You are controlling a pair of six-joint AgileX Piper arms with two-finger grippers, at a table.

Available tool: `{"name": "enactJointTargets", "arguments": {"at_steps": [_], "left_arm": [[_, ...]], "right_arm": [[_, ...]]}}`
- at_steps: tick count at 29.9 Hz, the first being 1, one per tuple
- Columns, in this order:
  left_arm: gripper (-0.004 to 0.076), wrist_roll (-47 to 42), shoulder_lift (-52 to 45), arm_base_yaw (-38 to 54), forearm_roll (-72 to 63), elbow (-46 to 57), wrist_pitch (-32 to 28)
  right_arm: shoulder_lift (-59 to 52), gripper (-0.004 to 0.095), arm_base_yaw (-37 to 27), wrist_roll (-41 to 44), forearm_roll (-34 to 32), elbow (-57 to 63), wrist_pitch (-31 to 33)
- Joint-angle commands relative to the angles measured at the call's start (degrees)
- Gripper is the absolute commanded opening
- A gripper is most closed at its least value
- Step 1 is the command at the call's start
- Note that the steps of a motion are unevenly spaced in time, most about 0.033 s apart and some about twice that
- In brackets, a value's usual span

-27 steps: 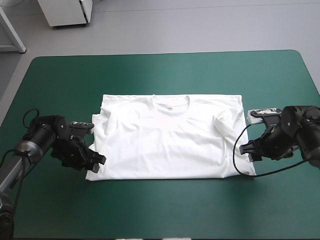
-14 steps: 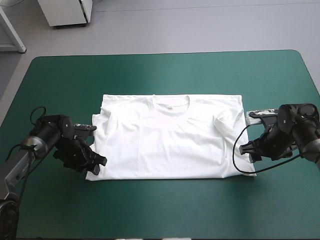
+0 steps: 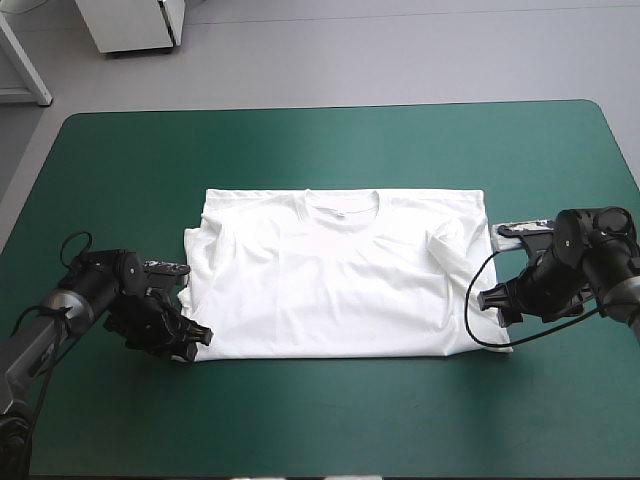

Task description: Fold the cloth

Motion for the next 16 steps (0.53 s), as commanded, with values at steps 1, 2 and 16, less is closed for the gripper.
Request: {"name": "enactJointTargets", "arguments": {"at_steps": [1, 2, 16], "left_arm": [[0.0324, 0.19, 0.28, -0.05, -3.74, 0.29, -5.21], [0.0272, 0.32, 0.56, -0.05, -4.05, 0.29, -5.46], [-0.0009, 3.15, 2.56, -0.05, -5.51, -0.28, -5.65]], "right_arm": [[-0.80, 0.0604, -0.27, -0.13, 0.33, -1.13, -0.73], [-0.51, 0.0604, -0.27, 0.02, 0.33, -1.13, -0.62], [5.41, 0.0602, -0.27, -0.09, 3.03, 1.55, -0.70]]}}
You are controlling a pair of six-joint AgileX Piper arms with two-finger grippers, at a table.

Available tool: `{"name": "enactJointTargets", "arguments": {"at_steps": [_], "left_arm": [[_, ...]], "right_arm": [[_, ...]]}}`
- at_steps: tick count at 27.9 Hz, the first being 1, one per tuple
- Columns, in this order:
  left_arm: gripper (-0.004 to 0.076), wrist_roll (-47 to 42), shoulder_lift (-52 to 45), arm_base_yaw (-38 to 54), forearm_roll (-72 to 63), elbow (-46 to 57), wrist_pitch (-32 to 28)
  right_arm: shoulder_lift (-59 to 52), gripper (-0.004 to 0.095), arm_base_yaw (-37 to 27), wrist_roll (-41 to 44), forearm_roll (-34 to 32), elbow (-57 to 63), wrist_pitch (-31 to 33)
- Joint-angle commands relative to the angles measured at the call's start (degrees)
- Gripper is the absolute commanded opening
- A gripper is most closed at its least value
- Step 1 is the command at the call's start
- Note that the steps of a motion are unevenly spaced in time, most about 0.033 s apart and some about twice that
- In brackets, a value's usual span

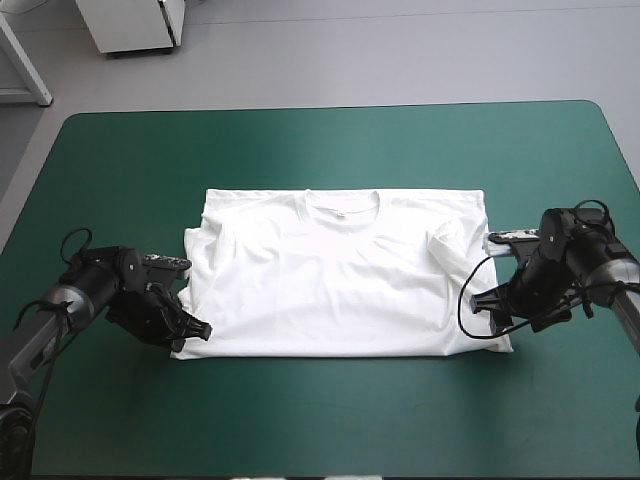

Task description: Fold the cloth

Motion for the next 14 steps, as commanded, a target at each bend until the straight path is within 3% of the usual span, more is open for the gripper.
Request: {"name": "enactJointTargets", "arguments": {"at_steps": [1, 7, 14], "left_arm": [[-0.0009, -0.05, 0.97, -0.62, -5.16, -0.09, -2.85], [-0.0009, -0.05, 0.63, -0.62, -5.16, -1.71, -2.66], [-0.0009, -0.05, 0.63, -0.62, -5.70, -4.64, -1.27]], "right_arm": [[-0.72, 0.0602, -0.27, -0.34, 2.03, 1.20, -0.20], [-0.64, 0.0537, -0.27, -0.79, 3.93, 3.74, -1.96], [0.93, 0.0271, -0.27, -2.10, 6.11, 5.69, -4.03]]}}
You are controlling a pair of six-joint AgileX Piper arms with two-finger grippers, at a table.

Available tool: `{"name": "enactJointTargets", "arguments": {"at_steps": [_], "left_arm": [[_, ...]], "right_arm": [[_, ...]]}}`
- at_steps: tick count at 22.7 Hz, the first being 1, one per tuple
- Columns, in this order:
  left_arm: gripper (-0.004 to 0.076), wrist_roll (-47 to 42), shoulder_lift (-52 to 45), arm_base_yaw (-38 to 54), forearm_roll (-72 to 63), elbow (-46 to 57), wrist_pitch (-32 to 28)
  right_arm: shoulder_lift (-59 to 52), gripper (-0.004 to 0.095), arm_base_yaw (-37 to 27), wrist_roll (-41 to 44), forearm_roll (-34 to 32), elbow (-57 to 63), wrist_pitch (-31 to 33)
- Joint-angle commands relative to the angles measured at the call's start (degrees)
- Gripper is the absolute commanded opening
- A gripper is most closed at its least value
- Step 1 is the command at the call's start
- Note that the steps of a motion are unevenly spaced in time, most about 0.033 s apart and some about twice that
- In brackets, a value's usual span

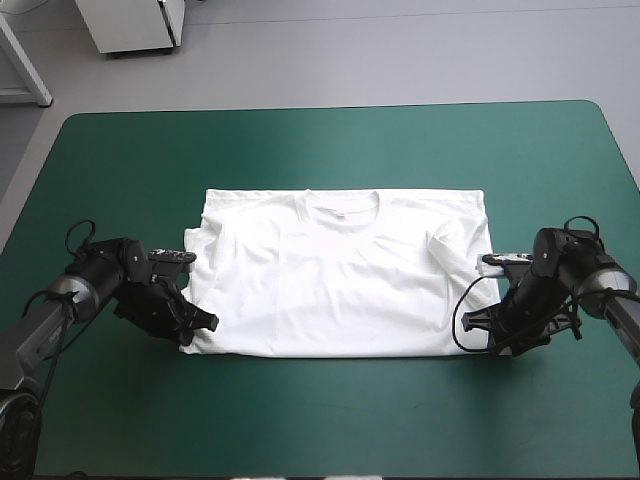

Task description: Fold the cloth

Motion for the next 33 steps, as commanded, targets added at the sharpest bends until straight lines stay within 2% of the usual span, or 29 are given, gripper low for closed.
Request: {"name": "enactJointTargets", "arguments": {"at_steps": [1, 4, 7, 9, 11, 14, 16, 23, 33], "left_arm": [[-0.0009, -0.09, -0.83, -0.57, -3.17, -1.69, -1.53], [-0.0009, 0.30, -0.83, -0.57, -3.81, -1.69, -1.31], [-0.0009, 0.94, -0.96, -0.57, -4.17, -1.69, -0.67], [-0.0009, 1.40, -1.94, -0.57, -4.27, -1.96, -0.77], [-0.0009, 2.21, -3.94, -0.57, -4.18, -3.40, -0.24], [-0.0009, 2.11, -7.49, -0.57, -1.68, -7.56, 4.07], [-0.0009, 1.25, -9.32, -0.57, -1.02, -10.47, 6.67], [-0.0009, -0.20, -13.03, -0.57, -0.80, -18.33, 9.76], [-0.0009, -1.72, -10.26, -0.57, 4.24, -28.79, 6.65]], "right_arm": [[0.59, 0.0225, -0.27, -2.64, 3.16, -0.91, -0.83], [2.91, 0.0135, -0.27, -3.50, 4.25, -0.91, -1.25], [4.69, -0.0017, -0.27, -6.27, 5.63, -1.01, -2.16], [4.69, -0.0016, -0.27, -6.27, 5.53, -1.62, -1.69], [3.90, -0.0016, -0.27, -6.27, 5.41, -3.98, 1.37], [-0.28, -0.0016, -0.27, -4.79, 3.41, -9.53, 5.54], [-3.47, -0.0017, -0.27, -2.45, 1.30, -13.14, 5.54], [-8.66, -0.0019, -0.27, -1.14, 0.44, -18.79, 5.29], [-6.05, -0.0019, -0.36, 0.28, -4.40, -30.18, 4.31]]}}
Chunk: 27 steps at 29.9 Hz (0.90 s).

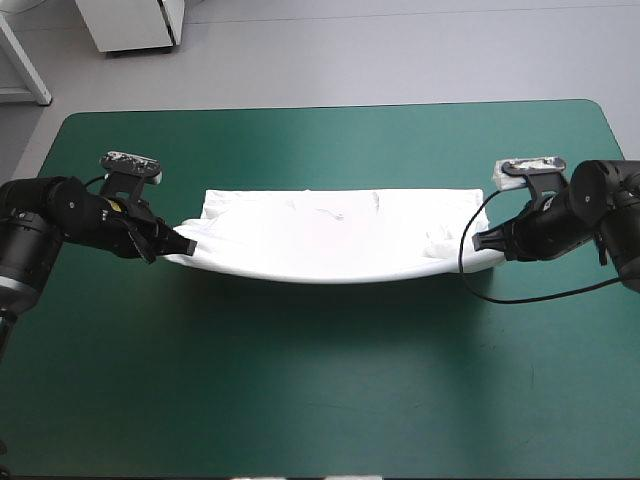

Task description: Fold the cloth

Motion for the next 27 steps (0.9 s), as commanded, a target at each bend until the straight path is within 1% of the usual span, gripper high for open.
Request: {"name": "enactJointTargets", "arguments": {"at_steps": [1, 4, 7, 9, 19, 24, 27], "left_arm": [[-0.0009, -1.42, 0.95, -0.28, 1.20, -3.67, -3.32], [-0.0009, -1.42, 3.46, -0.28, 1.30, -5.02, -5.74], [-0.0009, -1.42, 6.47, -0.28, 1.56, -6.77, -9.93], [-0.0009, -1.42, 8.97, -0.28, 1.79, -8.87, -11.59], [-0.0009, -1.42, 24.60, 0.30, 3.28, -21.87, -14.44], [-0.0009, -1.27, 31.20, 0.30, 2.22, -26.52, -14.57], [-0.0009, -1.27, 33.84, 0.30, 1.70, -27.66, -14.90]], "right_arm": [[0.81, -0.0019, -0.18, 0.49, -2.34, -6.35, -1.48], [4.45, -0.0019, -0.18, 0.49, -2.50, -11.69, -1.48], [9.51, -0.0019, -0.18, 0.49, -2.66, -17.05, -1.48], [13.26, -0.0019, -0.18, 0.49, -2.55, -20.80, -1.48], [27.91, -0.0019, -0.34, 0.27, -1.23, -31.83, -2.14], [33.14, -0.0019, -2.13, 0.15, -0.03, -35.82, -2.58], [35.38, -0.0019, -3.85, 0.15, 0.84, -37.57, -3.15]]}}
